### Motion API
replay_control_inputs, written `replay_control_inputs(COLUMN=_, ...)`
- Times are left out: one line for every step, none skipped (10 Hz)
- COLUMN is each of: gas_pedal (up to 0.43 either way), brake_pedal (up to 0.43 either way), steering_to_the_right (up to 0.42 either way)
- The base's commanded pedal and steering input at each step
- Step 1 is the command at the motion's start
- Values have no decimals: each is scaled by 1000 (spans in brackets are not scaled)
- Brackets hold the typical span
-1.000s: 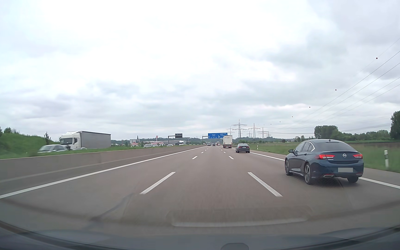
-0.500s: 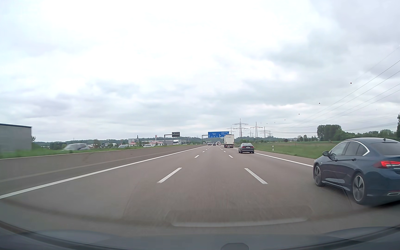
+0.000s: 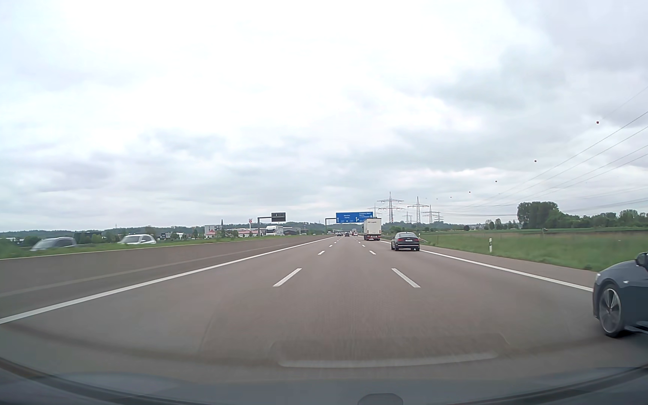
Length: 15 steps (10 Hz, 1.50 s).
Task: Follow the waypoints while adhering to traffic rules and regulations
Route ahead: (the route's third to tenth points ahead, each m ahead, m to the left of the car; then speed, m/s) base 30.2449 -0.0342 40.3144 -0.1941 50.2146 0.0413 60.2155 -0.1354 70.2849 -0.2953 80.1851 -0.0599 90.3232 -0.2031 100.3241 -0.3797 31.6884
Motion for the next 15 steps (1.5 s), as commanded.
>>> replay_control_inputs(gas_pedal=189, brake_pedal=0, steering_to_the_right=-1)
replay_control_inputs(gas_pedal=189, brake_pedal=0, steering_to_the_right=-1)
replay_control_inputs(gas_pedal=189, brake_pedal=0, steering_to_the_right=-1)
replay_control_inputs(gas_pedal=189, brake_pedal=0, steering_to_the_right=-1)
replay_control_inputs(gas_pedal=189, brake_pedal=0, steering_to_the_right=-1)
replay_control_inputs(gas_pedal=209, brake_pedal=0, steering_to_the_right=-1)
replay_control_inputs(gas_pedal=248, brake_pedal=0, steering_to_the_right=-1)
replay_control_inputs(gas_pedal=260, brake_pedal=0, steering_to_the_right=-1)
replay_control_inputs(gas_pedal=260, brake_pedal=0, steering_to_the_right=-1)
replay_control_inputs(gas_pedal=260, brake_pedal=0, steering_to_the_right=-1)
replay_control_inputs(gas_pedal=260, brake_pedal=0, steering_to_the_right=-1)
replay_control_inputs(gas_pedal=260, brake_pedal=0, steering_to_the_right=-1)
replay_control_inputs(gas_pedal=260, brake_pedal=0, steering_to_the_right=-1)
replay_control_inputs(gas_pedal=260, brake_pedal=0, steering_to_the_right=-1)
replay_control_inputs(gas_pedal=260, brake_pedal=0, steering_to_the_right=-1)
